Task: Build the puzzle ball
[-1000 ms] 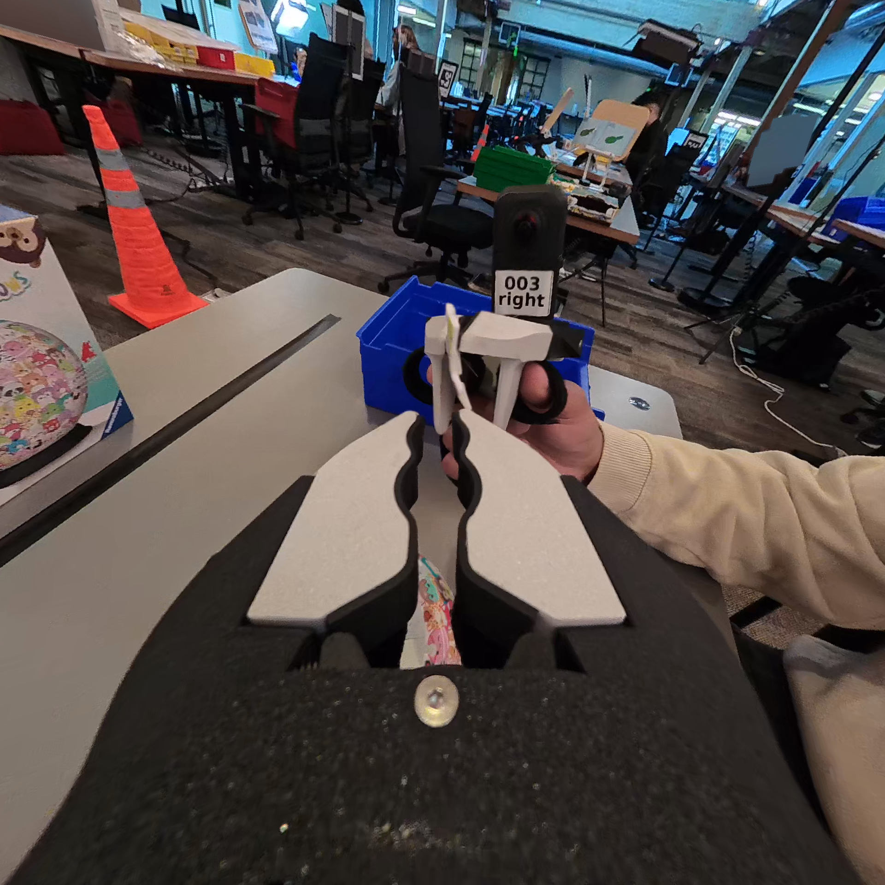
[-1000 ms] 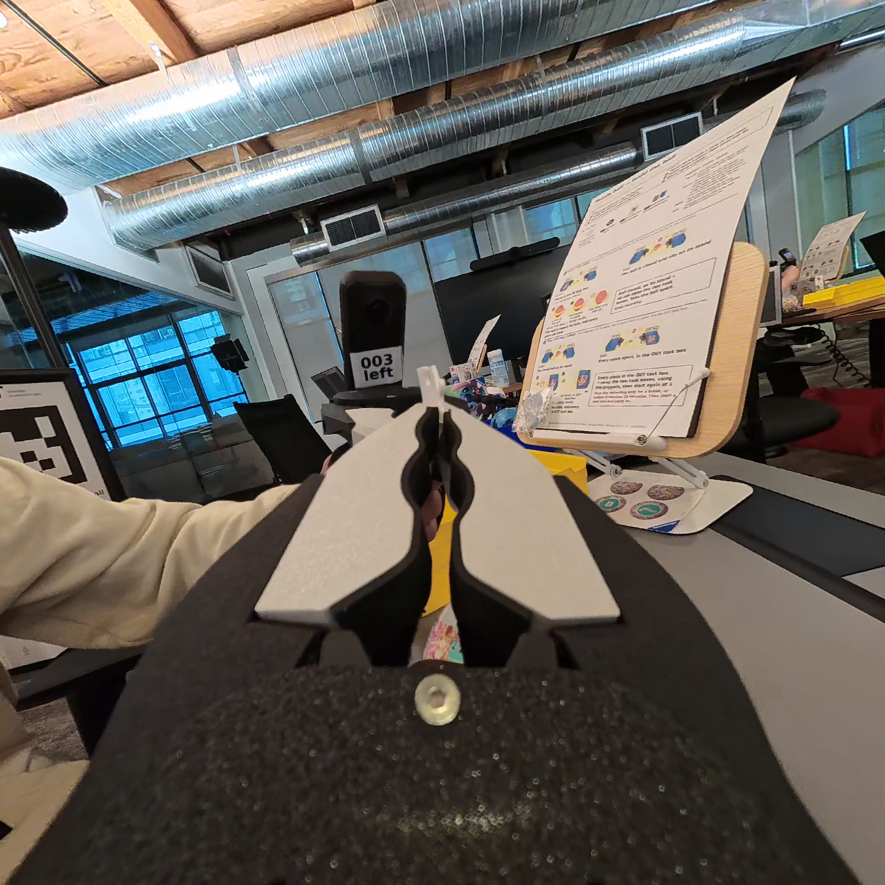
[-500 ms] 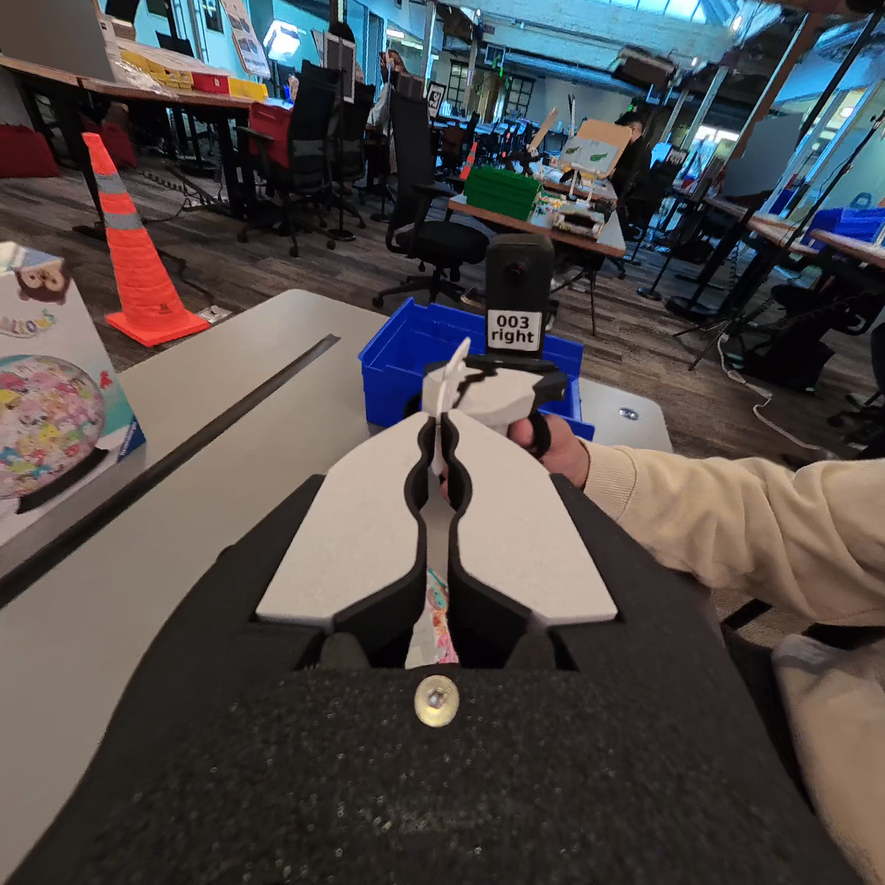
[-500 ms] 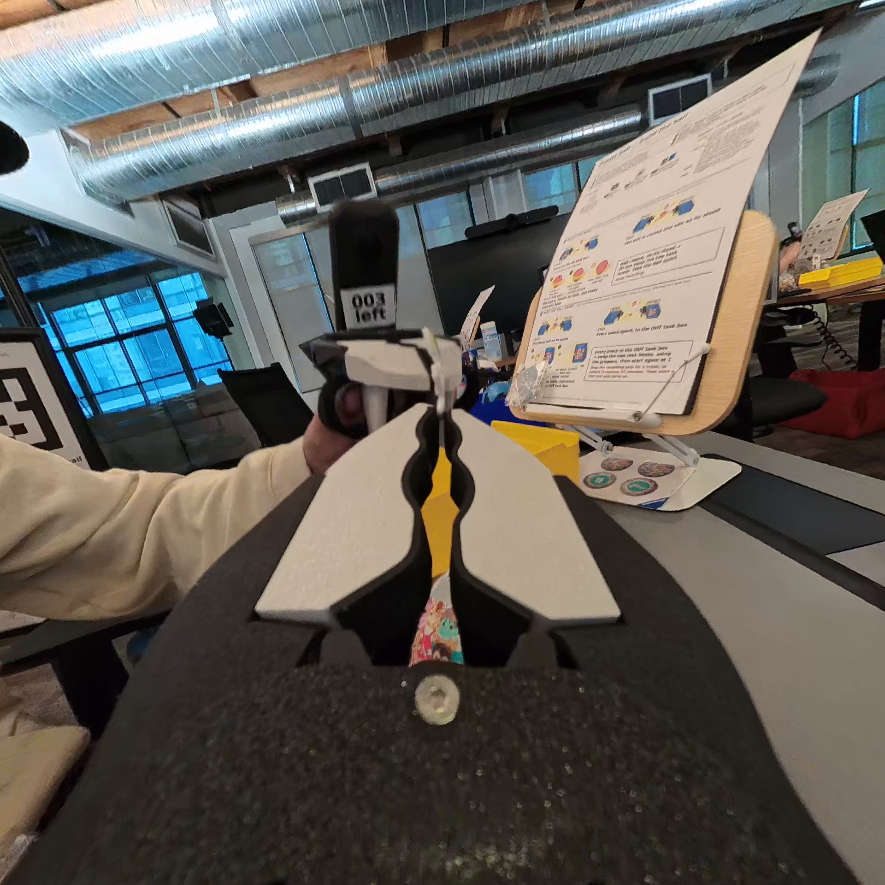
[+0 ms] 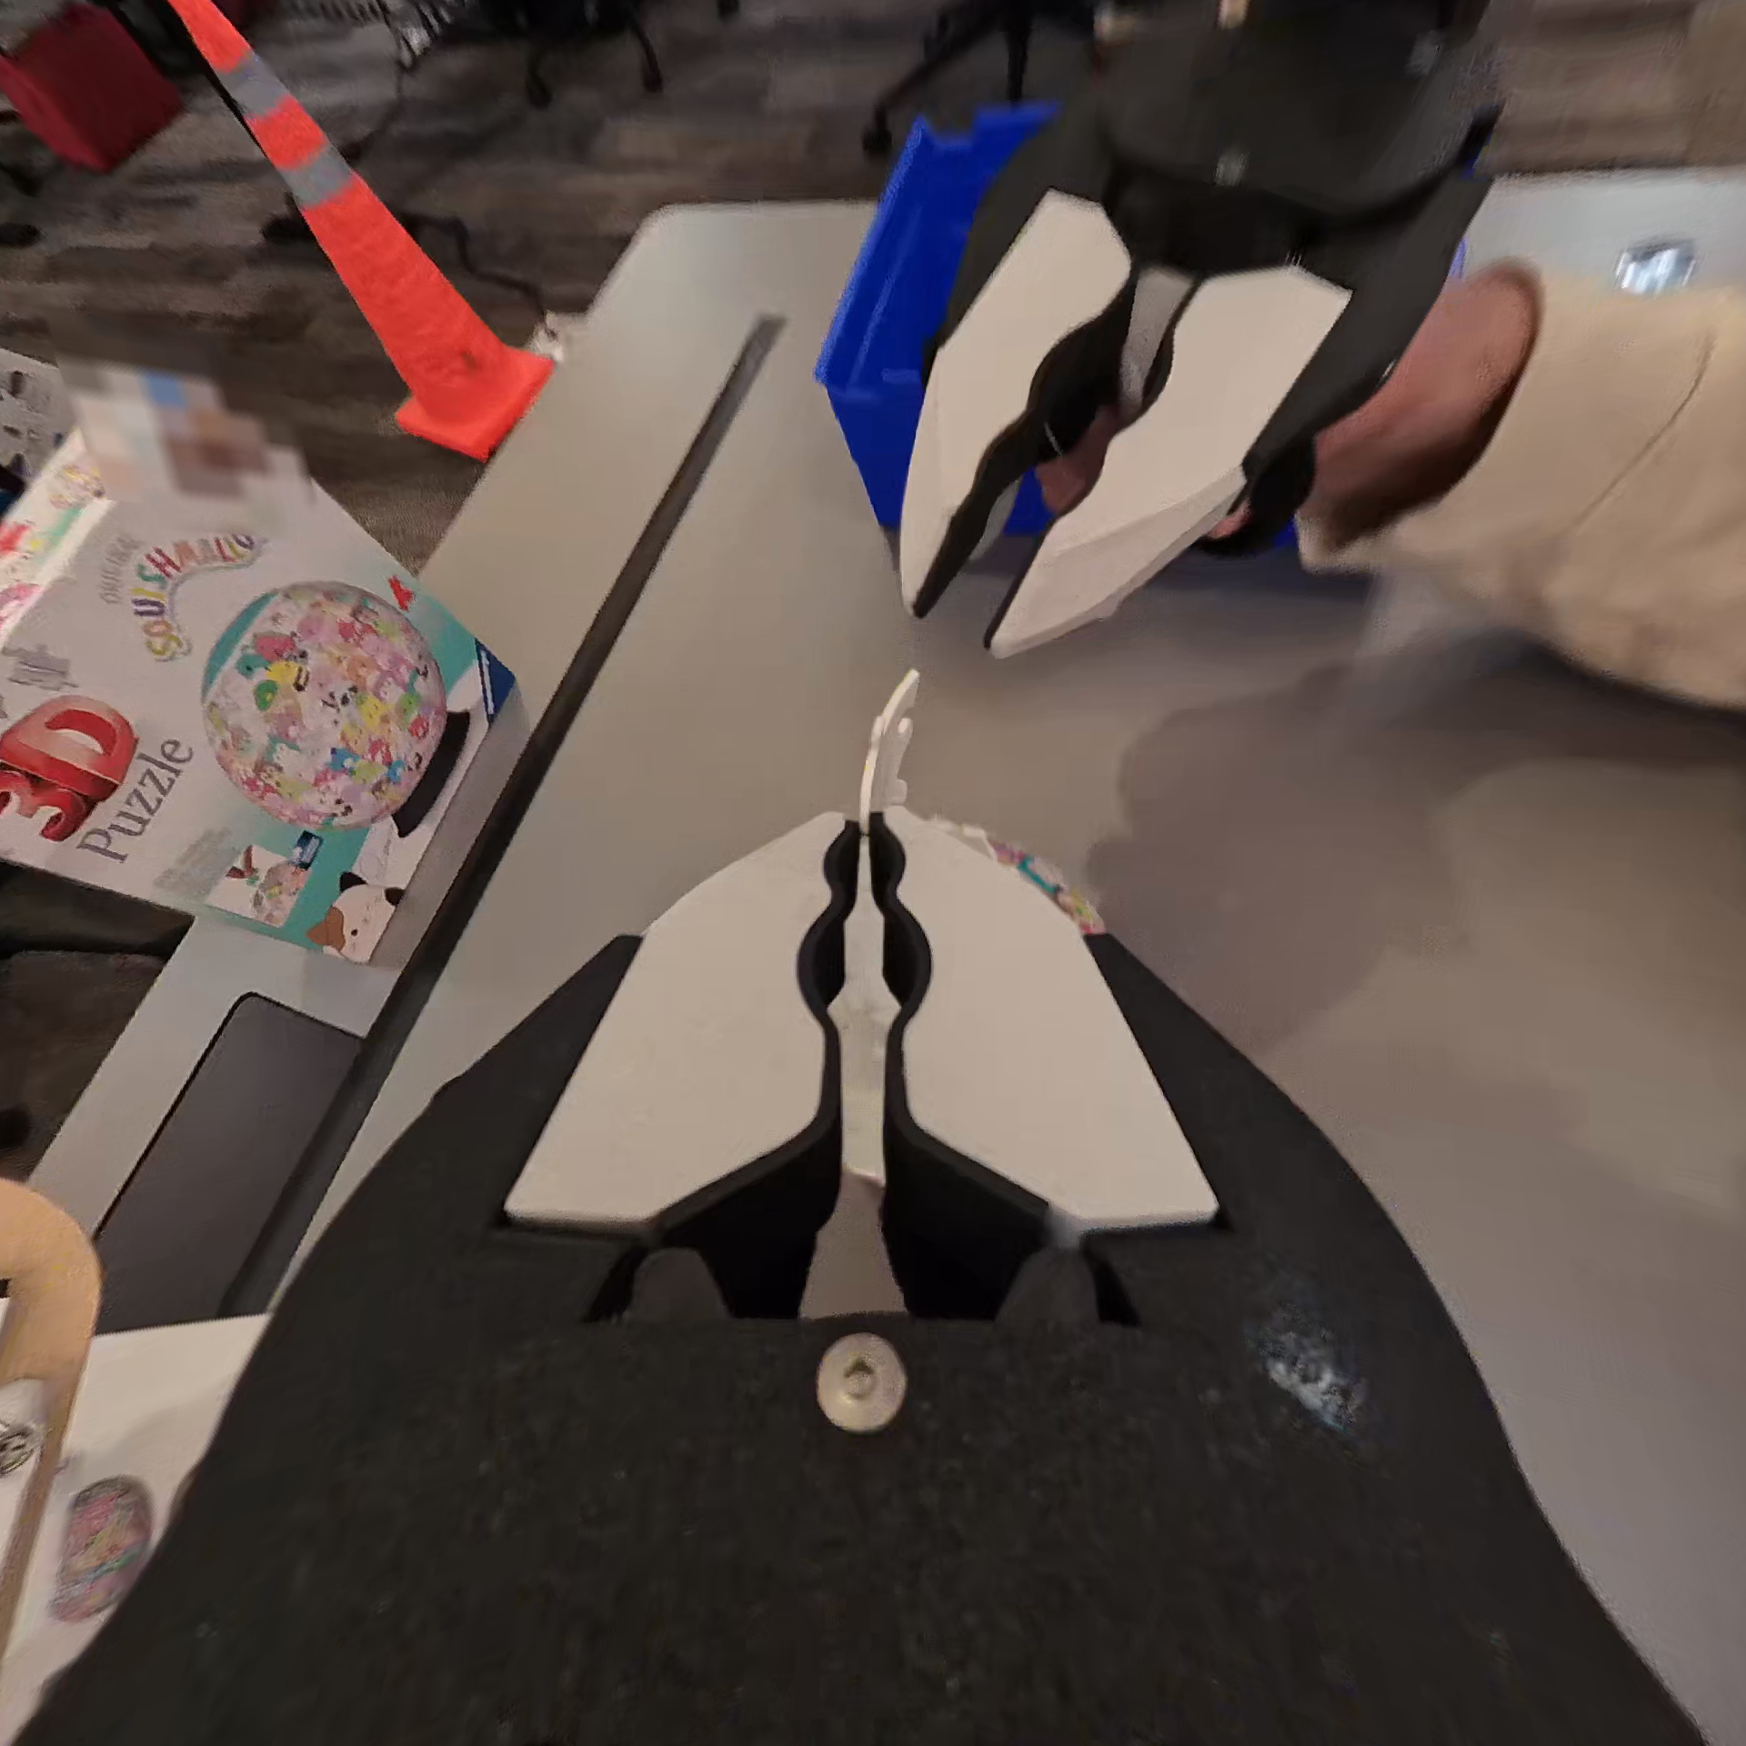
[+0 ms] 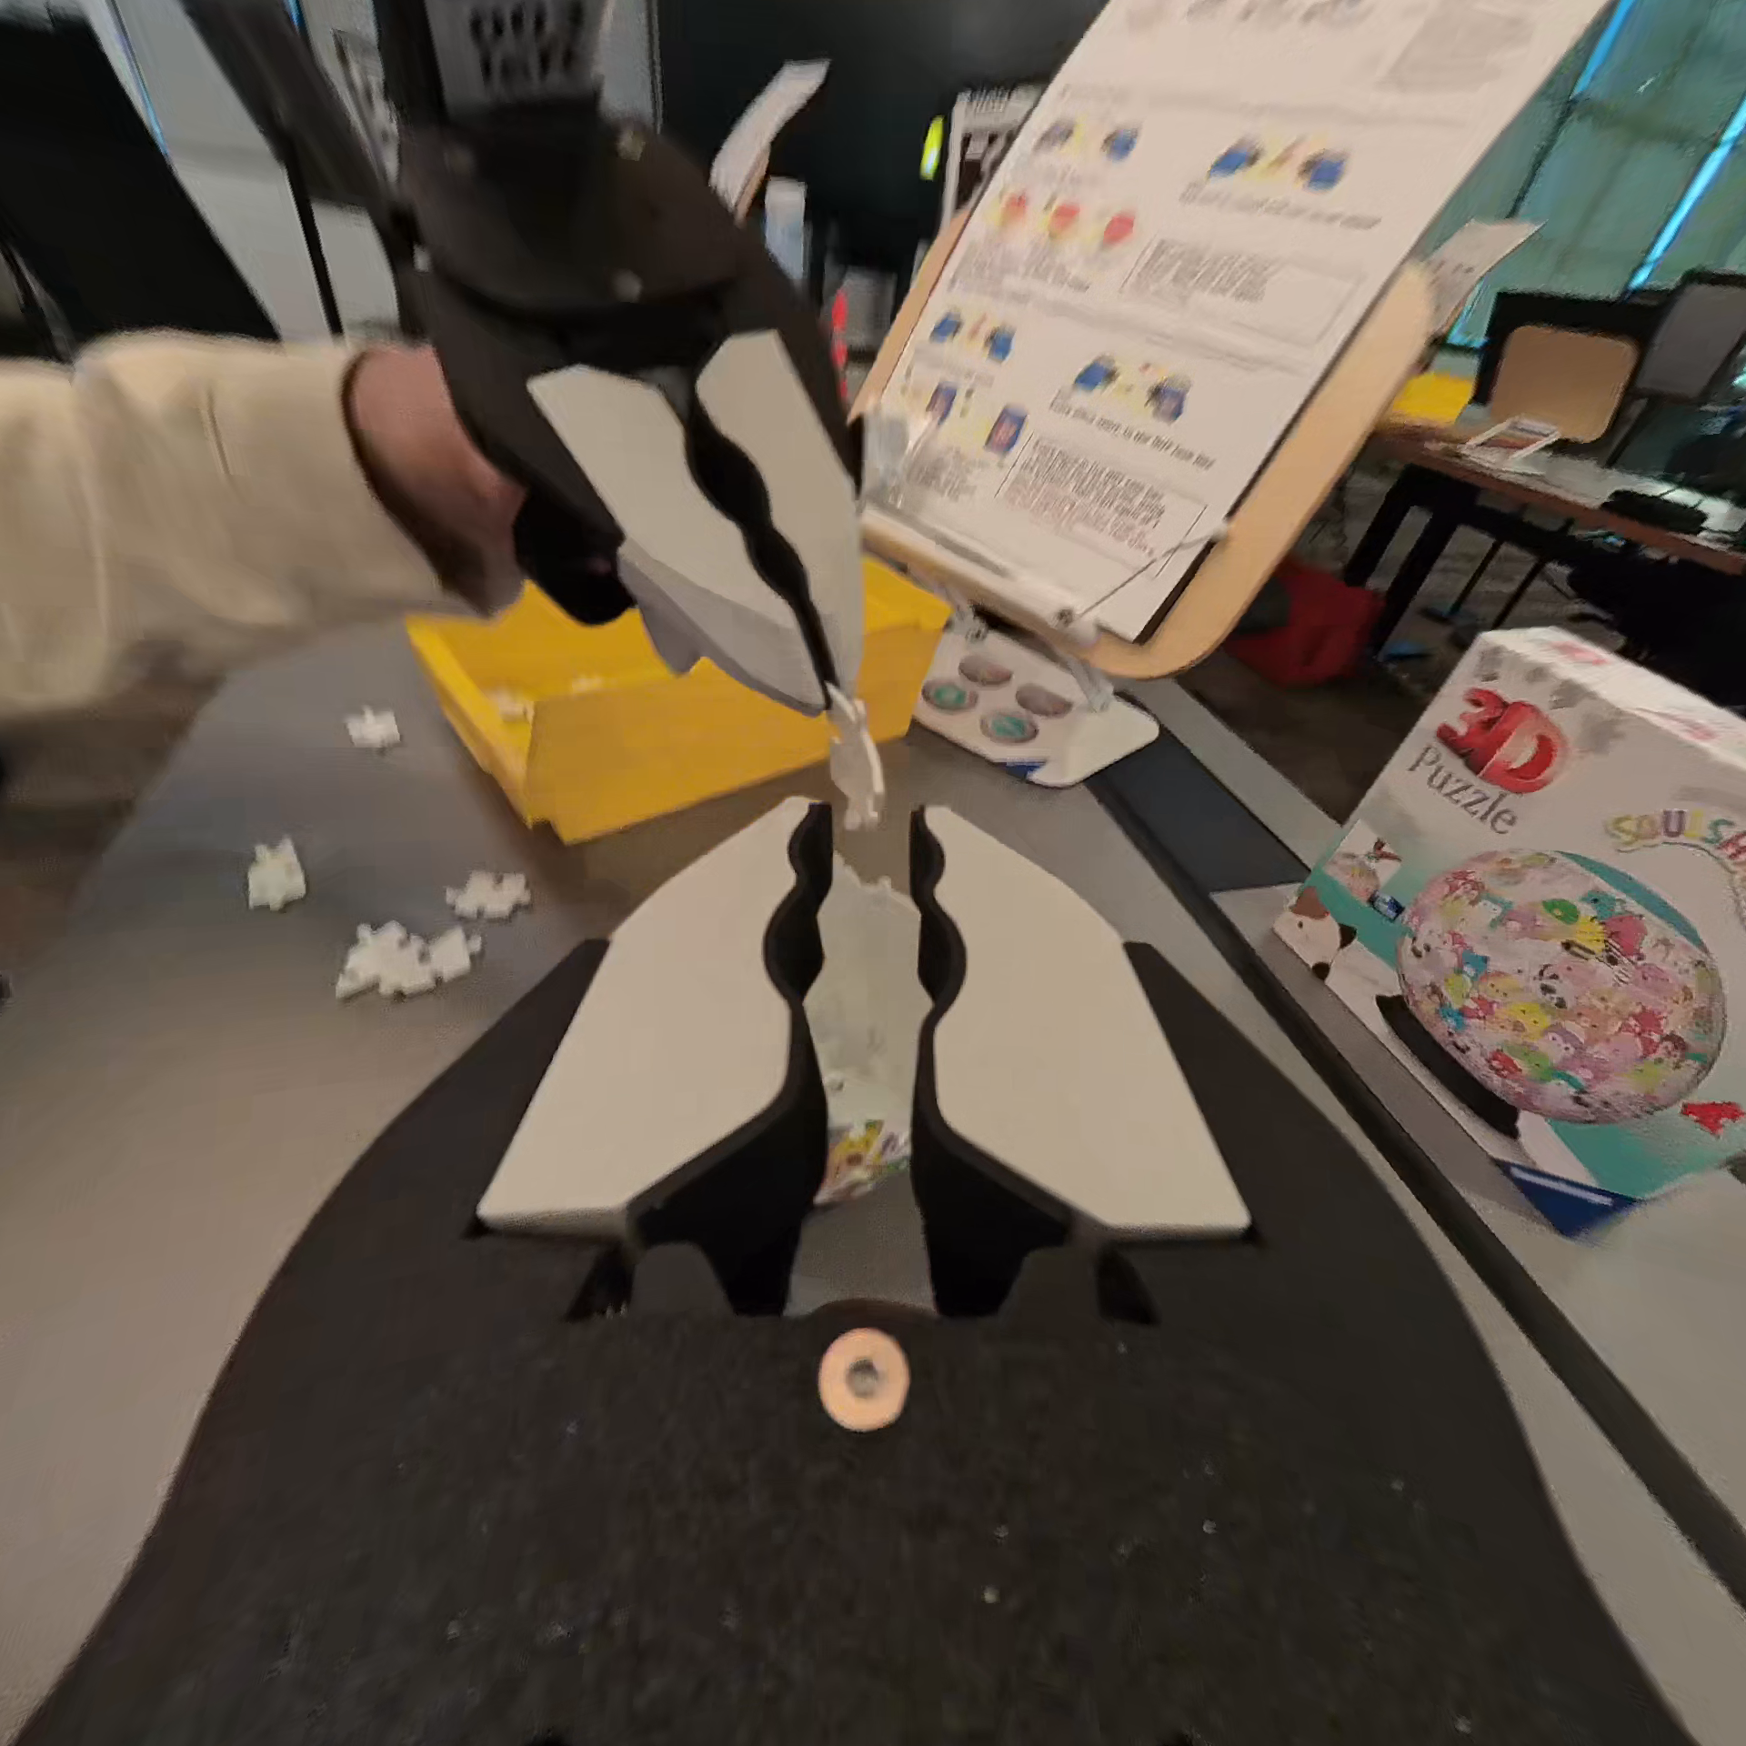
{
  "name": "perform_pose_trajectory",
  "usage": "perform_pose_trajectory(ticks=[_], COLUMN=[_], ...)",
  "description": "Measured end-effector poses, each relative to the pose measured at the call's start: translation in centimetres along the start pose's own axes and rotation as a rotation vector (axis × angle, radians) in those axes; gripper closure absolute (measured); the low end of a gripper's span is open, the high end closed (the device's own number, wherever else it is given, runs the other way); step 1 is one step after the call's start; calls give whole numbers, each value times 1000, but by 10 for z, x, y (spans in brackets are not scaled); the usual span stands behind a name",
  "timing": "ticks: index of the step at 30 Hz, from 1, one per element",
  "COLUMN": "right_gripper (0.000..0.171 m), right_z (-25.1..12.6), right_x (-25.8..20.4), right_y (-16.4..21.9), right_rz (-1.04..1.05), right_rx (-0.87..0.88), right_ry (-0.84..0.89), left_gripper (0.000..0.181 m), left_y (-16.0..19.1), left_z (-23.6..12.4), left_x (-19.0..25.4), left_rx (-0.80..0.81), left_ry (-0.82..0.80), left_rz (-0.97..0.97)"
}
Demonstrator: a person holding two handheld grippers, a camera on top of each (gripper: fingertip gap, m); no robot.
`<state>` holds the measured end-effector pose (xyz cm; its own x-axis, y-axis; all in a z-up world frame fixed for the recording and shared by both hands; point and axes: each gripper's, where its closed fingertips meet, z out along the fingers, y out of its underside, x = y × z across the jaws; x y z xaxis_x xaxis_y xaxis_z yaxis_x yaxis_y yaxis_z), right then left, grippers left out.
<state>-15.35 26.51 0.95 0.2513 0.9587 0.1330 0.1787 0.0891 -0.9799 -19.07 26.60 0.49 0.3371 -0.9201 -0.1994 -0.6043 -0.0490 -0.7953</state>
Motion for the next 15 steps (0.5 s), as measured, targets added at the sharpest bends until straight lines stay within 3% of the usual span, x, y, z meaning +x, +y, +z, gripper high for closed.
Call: perform_pose_trajectory(ticks=[3,15], right_gripper=[156,167], right_z=[8,19], right_x=[-8,-14], right_y=[12,33], right_rz=[-96,-150], right_rx=[-114,-227], right_ry=[12,3], left_gripper=[180,179], left_y=[12,21], left_z=[7,22], left_x=[9,18], left_rx=[-89,-220], left_ry=[16,10], left_rz=[65,200])
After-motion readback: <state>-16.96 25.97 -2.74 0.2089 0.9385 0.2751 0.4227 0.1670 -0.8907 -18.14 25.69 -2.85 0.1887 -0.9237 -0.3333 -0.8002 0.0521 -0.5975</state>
